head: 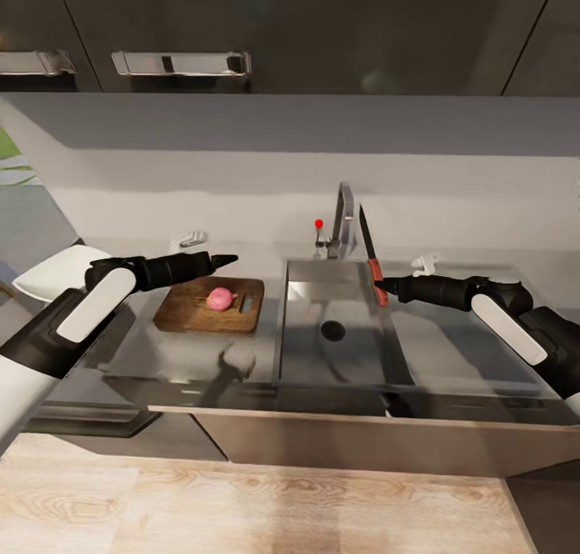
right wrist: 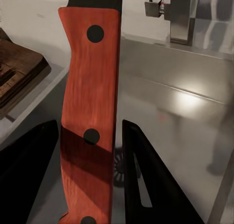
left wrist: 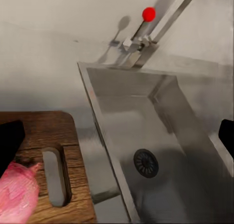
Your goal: In the kitchen, take the Vidalia onion out of the sink, dice it on the chopping board with the paring knife, put the diced onion into the bowl on the countertop, then place both the paring knife and the chopping board into the sink.
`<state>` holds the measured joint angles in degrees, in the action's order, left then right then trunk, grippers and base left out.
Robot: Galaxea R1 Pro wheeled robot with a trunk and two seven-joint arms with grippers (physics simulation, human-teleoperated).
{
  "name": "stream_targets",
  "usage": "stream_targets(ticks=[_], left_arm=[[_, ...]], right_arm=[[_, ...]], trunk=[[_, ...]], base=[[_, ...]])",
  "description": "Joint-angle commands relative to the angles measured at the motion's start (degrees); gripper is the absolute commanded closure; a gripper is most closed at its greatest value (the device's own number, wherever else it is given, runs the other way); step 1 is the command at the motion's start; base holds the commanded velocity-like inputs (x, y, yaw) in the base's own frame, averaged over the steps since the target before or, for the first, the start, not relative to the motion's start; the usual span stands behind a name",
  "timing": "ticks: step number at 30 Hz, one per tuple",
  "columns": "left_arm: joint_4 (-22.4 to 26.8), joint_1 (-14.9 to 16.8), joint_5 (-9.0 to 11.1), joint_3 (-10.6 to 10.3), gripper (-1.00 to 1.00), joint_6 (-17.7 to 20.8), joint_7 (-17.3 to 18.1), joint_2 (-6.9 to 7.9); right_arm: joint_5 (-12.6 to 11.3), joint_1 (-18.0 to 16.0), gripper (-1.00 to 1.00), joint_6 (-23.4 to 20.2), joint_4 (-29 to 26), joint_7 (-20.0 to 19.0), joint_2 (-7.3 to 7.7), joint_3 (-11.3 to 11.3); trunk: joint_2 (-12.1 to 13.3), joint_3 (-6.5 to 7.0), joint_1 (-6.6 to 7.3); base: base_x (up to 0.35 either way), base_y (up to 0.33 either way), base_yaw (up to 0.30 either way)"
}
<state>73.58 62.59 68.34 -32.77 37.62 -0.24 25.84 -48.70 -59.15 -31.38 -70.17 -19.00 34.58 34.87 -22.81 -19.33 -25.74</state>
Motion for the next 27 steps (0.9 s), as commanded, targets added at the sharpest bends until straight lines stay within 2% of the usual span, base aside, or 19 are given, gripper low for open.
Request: stream_targets(ticks=[1,6,19,23,27], left_arm=[[-0.1,0.1,0.1,-0.1,-1.00,0.4,6.5,1.70],[-0.1,0.1,0.0,-0.2,-1.00,0.4,8.1,2.04],[0.0,0.1,-0.1,-0.4,-1.00,0.3,8.2,1.84],[0.1,0.1,-0.1,-0.4,-1.00,0.7,8.2,1.84],[0.2,0.1,-0.1,-1.2,-1.00,3.1,8.2,1.68]], right_arm=[[-0.3,-0.1,1.00,-0.2,0.0,0.0,0.05,0.1],[-0.3,-0.1,1.00,-0.1,0.0,0.0,0.05,0.1],[-0.2,-0.1,1.00,-0.2,0.0,0.0,0.05,0.2],[-0.2,-0.1,1.00,-0.1,0.0,0.0,0.05,2.4],[-0.2,-0.1,1.00,-0.1,0.0,0.0,0.05,3.5]], trunk=[[-0.1,-0.02,-0.04],[-0.1,0.44,-0.04],[-0.1,1.20,-0.04],[-0.1,1.21,-0.04],[-0.1,1.21,-0.04]], base=[[0.000,0.000,0.000],[0.000,0.094,0.000],[0.000,0.308,0.000],[0.000,0.198,0.000],[0.000,0.255,0.000]])
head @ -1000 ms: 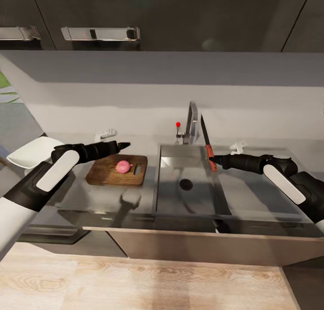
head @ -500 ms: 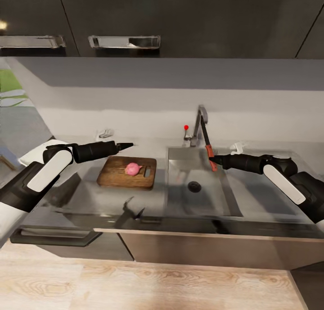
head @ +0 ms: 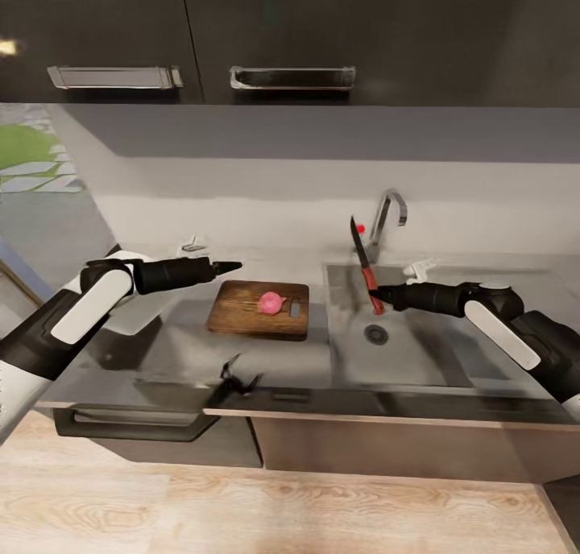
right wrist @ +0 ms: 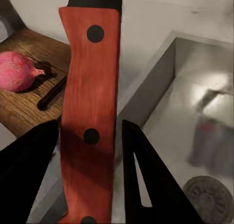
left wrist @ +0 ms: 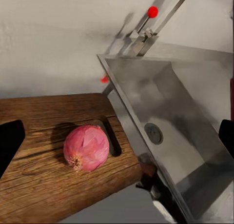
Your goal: In the kitchen, take the Vidalia onion out of the sink, dice it on the chopping board with the paring knife, put the diced onion into the bowl on the countertop, then place both the paring knife and the chopping board into the sink.
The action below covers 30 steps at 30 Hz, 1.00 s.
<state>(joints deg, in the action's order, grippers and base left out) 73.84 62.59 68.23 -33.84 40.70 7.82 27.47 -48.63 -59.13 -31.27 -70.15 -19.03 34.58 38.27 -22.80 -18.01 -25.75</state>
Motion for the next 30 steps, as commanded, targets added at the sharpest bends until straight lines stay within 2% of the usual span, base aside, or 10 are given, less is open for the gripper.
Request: stream_targets(ticks=[1,11,15,18,22,23,25,26,29,30], left_arm=[[0.0,0.1,0.0,-0.3,-1.00,0.2,0.2,0.01],[0.2,0.1,0.0,-0.7,-1.00,0.7,0.2,0.00],[0.6,0.1,0.0,-1.0,-1.00,0.7,0.2,0.10],[2.7,0.1,0.0,-2.2,-1.00,1.1,0.2,0.09],[5.6,0.1,0.1,-3.5,-1.00,1.8,0.2,-0.03],[6.8,0.1,0.1,-3.8,-1.00,2.0,0.3,-0.05],[6.7,0.1,0.2,-4.0,-1.00,2.1,0.2,-0.01],[5.8,0.1,0.2,-4.1,-1.00,2.2,0.2,-0.02],[5.7,0.1,0.2,-4.1,-1.00,2.4,0.2,0.07],[5.7,0.1,0.2,-4.1,-1.00,2.5,0.2,0.12]], right_arm=[[-0.2,-0.1,1.00,-0.2,0.0,0.1,0.05,0.2],[0.1,-0.1,1.00,-0.4,0.2,2.2,0.05,0.4],[0.5,-0.1,1.00,-0.5,0.2,9.6,0.11,0.3],[1.7,-0.1,1.00,-0.5,0.0,18.6,0.22,0.3],[5.4,-0.1,1.00,-0.5,-0.2,22.0,0.41,0.4],[12.3,-0.1,1.00,-0.4,-0.2,22.7,0.46,1.9],[21.1,-0.1,1.00,-0.3,-0.2,22.7,0.49,6.1],[33.7,-0.1,1.00,-0.2,-0.2,21.4,1.43,10.9],[45.5,-0.1,1.00,2.9,-0.2,18.8,2.86,13.5],[47.3,-0.1,1.00,3.8,-0.2,18.3,2.99,13.9]], trunk=[[-0.1,-0.11,-0.04],[-0.1,-0.11,-0.04],[-0.1,-0.11,-0.04],[-0.1,-0.11,-0.04],[-0.1,-0.11,-0.04],[-0.1,-0.11,-0.04],[-0.1,-0.11,-0.04],[-0.1,-0.11,-0.04],[-0.1,-0.11,-0.04],[-0.1,-0.11,-0.04]], base=[[0.000,0.303,0.000],[0.000,0.315,0.000],[0.000,0.227,0.000],[0.000,0.082,0.000],[0.000,0.021,0.000],[0.000,0.005,0.000],[0.000,0.003,0.000],[0.000,0.000,0.000],[0.000,0.000,0.000],[0.000,0.000,0.000]])
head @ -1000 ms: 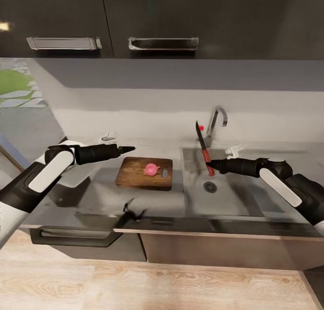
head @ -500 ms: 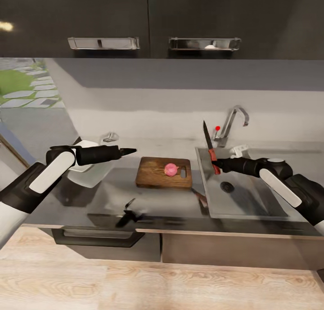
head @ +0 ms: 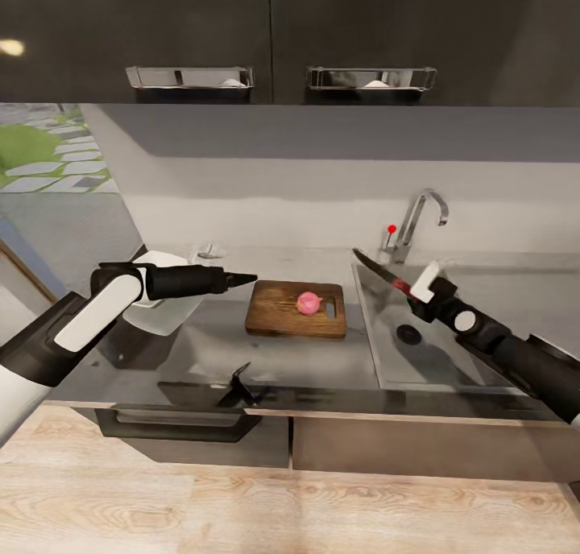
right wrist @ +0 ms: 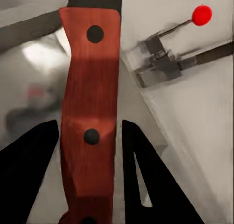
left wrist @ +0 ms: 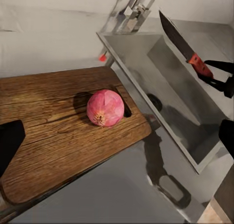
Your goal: In the kitchen, take the Vidalia onion out of the sink, dice it on the chopping board with the paring knife, put the diced onion into the bowl on the countertop, then place both the paring knife and the chopping board into the sink.
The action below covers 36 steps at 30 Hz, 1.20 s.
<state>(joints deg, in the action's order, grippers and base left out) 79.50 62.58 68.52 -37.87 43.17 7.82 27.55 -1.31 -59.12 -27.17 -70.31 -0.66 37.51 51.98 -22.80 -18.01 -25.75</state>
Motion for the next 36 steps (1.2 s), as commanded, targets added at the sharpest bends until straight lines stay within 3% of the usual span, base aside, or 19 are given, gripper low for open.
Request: stream_targets(ticks=[1,3,5,9,12,13,19,22,23,26,32,36], left_arm=[[0.0,0.1,-0.1,-0.1,-1.00,0.6,0.2,0.11],[0.0,0.1,0.0,-0.1,-1.00,2.0,0.2,0.09],[0.0,0.1,0.0,-0.2,-1.00,2.7,0.2,-0.02],[0.6,0.1,0.1,-0.3,-1.00,3.5,0.3,-0.04],[0.8,0.1,0.1,-0.5,-1.00,3.6,0.3,-0.10],[1.2,0.1,0.1,-0.8,-1.00,3.6,0.3,-0.12],[1.8,0.1,0.1,-1.2,-1.00,3.6,0.3,-0.16],[1.7,0.1,0.2,-1.3,-1.00,3.6,0.3,-0.18],[1.8,0.1,0.2,-1.5,-1.00,3.6,0.3,-0.40],[2.4,0.1,0.2,-1.7,-1.00,3.6,0.3,-0.52],[2.7,0.1,0.2,-1.8,-1.00,3.6,0.3,-0.56],[2.7,0.1,0.2,-1.8,-1.00,3.6,0.3,-0.56]], right_arm=[[3.3,-0.1,1.00,1.5,-0.1,-1.0,0.24,0.8],[8.6,-0.1,1.00,4.2,-0.1,-2.5,0.40,1.8],[11.5,-0.1,1.00,5.1,0.0,-3.0,0.45,2.8],[21.1,-0.1,1.00,7.4,0.0,-3.4,0.47,4.8],[24.5,-0.1,1.00,8.6,0.0,-3.2,0.17,5.0],[26.2,-0.1,1.00,9.1,0.2,-3.0,-0.58,5.1],[29.0,-0.1,1.00,9.2,3.7,-2.3,-5.39,4.8],[34.2,-0.1,1.00,9.3,4.8,-1.6,-7.59,4.7],[38.4,-0.1,1.00,9.3,5.2,-1.4,-8.38,4.6],[40.1,-0.1,1.00,9.4,5.3,-1.3,-8.66,4.4],[40.8,-0.1,1.00,9.4,5.4,-1.4,-9.33,3.5],[40.9,-0.1,1.00,9.4,5.4,-1.4,-10.78,3.4]], trunk=[[-0.1,-0.12,-0.04],[-0.1,-0.12,-0.04],[-0.1,-0.12,-0.04],[-0.1,-0.12,-0.04],[-0.1,-0.12,-0.04],[-0.1,-0.12,-0.04],[-0.1,-0.12,-0.04],[-0.1,-0.12,-0.04],[-0.1,-0.12,-0.04],[-0.1,-0.12,-0.04],[-0.1,-0.12,-0.04],[-0.1,-0.12,-0.04]], base=[[0.000,0.000,0.000],[0.000,0.000,0.000],[0.000,0.000,0.000],[0.000,0.000,0.000],[0.000,0.000,0.000],[0.000,0.000,0.000],[0.000,0.000,0.000],[0.000,0.000,0.000],[0.000,0.000,0.000],[0.000,0.000,0.000],[0.000,0.000,0.000],[0.000,0.000,0.000]])
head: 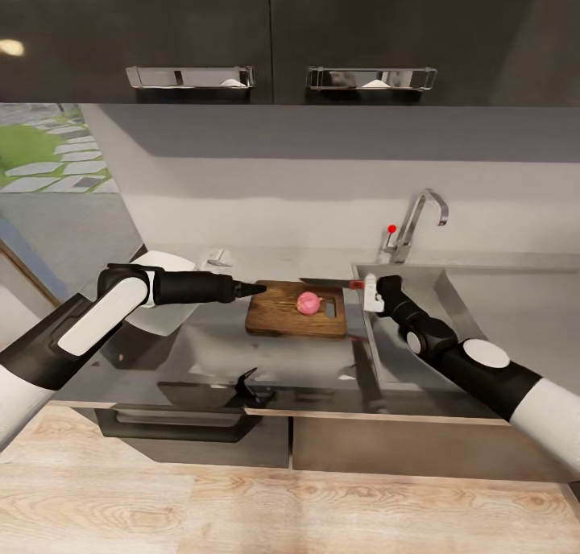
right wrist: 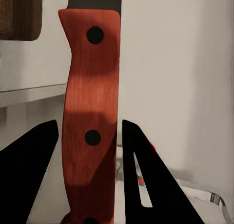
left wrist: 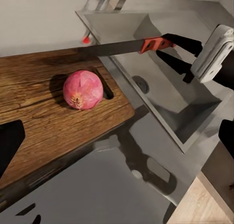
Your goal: In the kitchen, take the Vidalia onion out of the sink, dice it on the chopping board with the paring knife, put the diced onion into the bowl on the countertop, then place both the paring knife and the chopping board into the sink.
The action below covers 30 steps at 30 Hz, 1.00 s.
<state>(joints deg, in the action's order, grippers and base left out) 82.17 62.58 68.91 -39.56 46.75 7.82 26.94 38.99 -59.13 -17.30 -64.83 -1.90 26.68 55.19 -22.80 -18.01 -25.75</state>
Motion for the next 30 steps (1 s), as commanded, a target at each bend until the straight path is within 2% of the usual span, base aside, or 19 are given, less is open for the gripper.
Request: stream_targets(ticks=[1,6,8,9,11,13,15,21,30], left_arm=[[0.0,0.1,-0.2,-0.1,-1.00,0.1,0.2,0.04],[0.0,0.1,-0.2,-0.1,-1.00,0.2,0.2,0.44],[0.6,0.1,-0.2,0.1,-1.00,1.4,0.2,3.24],[0.7,0.1,-0.2,0.2,-1.00,1.6,0.2,4.12],[1.6,0.1,-0.2,0.2,-1.00,1.9,0.7,7.76],[2.8,0.1,-0.2,0.1,-1.00,2.0,1.0,8.65],[3.1,0.1,-0.2,0.1,-1.00,2.0,1.0,8.57],[3.8,0.1,-0.2,0.0,-1.00,2.0,1.1,7.13],[5.5,0.1,-0.2,0.0,-1.00,2.1,1.1,6.73]], right_arm=[[0.6,-0.1,1.00,-0.5,-0.1,-0.2,-0.21,0.2],[0.7,-0.1,1.00,-0.5,-0.1,-0.2,-1.42,0.2],[0.7,-0.1,1.00,-0.5,-0.1,-0.2,-2.12,0.1],[0.7,-0.1,1.00,-0.5,-0.1,-0.2,-2.19,0.1],[0.7,-0.1,1.00,-0.4,-0.1,-0.2,-2.47,0.1],[0.7,-0.1,1.00,-0.4,0.0,-0.2,-2.56,0.1],[0.7,-0.1,1.00,-0.4,0.0,-0.2,-2.60,0.1],[0.8,-0.1,1.00,-0.4,0.0,-0.2,-3.40,0.3],[0.8,-0.1,1.00,-0.4,0.1,-0.2,-3.47,0.4]], trunk=[[-0.1,-0.11,-0.04],[-0.1,-0.11,-0.04],[-0.1,-0.11,-0.04],[-0.1,-0.11,-0.04],[-0.1,-0.11,-0.04],[-0.1,-0.11,-0.04],[-0.1,-0.11,-0.04],[-0.1,-0.11,-0.04],[-0.1,-0.11,-0.04]], base=[[0.000,0.000,0.000],[0.000,0.000,0.000],[0.000,0.000,0.000],[0.000,0.000,0.000],[0.000,0.000,0.000],[0.000,0.000,0.000],[0.000,0.000,0.000],[0.000,0.000,0.000],[0.000,0.000,0.000]])
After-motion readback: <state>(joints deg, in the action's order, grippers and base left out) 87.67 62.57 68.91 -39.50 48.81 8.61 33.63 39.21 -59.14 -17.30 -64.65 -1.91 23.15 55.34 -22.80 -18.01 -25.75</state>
